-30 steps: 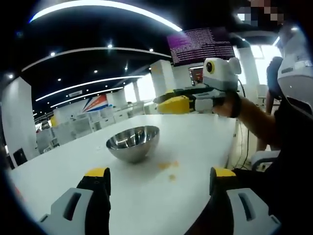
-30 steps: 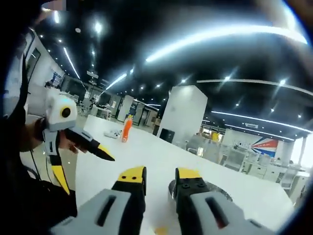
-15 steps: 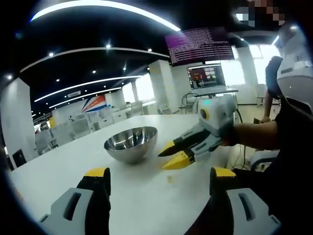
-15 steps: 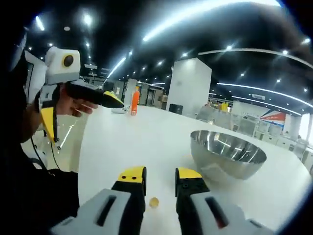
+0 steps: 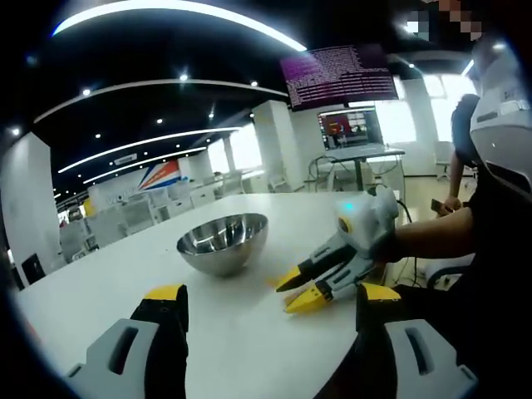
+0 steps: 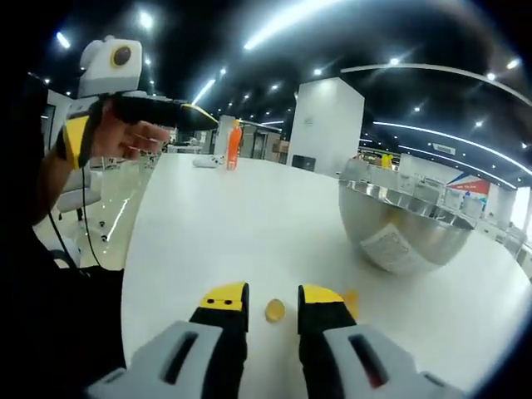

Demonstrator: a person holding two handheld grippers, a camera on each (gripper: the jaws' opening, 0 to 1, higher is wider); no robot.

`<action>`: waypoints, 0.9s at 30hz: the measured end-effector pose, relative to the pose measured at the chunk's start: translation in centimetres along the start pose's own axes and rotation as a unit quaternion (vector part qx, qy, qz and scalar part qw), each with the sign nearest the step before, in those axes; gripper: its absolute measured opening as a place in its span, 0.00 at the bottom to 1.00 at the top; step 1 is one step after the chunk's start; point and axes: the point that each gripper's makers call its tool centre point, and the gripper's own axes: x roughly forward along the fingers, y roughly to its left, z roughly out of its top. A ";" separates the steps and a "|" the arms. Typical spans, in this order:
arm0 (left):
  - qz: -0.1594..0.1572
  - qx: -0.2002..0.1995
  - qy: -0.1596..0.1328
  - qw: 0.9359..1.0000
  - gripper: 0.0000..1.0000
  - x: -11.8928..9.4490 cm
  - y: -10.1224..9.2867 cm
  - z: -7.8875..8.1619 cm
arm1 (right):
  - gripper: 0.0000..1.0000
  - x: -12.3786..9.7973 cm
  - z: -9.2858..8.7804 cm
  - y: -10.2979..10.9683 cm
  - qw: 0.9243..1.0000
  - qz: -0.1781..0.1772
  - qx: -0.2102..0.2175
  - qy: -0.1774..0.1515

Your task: Pick up the QQ candy scattered on the table and place it into the stainless steel bowl on the table

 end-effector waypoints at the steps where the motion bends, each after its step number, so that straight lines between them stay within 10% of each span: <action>1: 0.000 0.000 0.000 1.000 0.83 0.0 0.0 0.0 | 0.22 0.0 -0.1 0.0 1.000 -0.001 0.001 0.001; 27: 0.001 0.000 0.001 1.000 0.83 0.0 -0.2 0.1 | 0.06 -0.2 -0.7 0.3 1.000 0.001 -0.008 0.016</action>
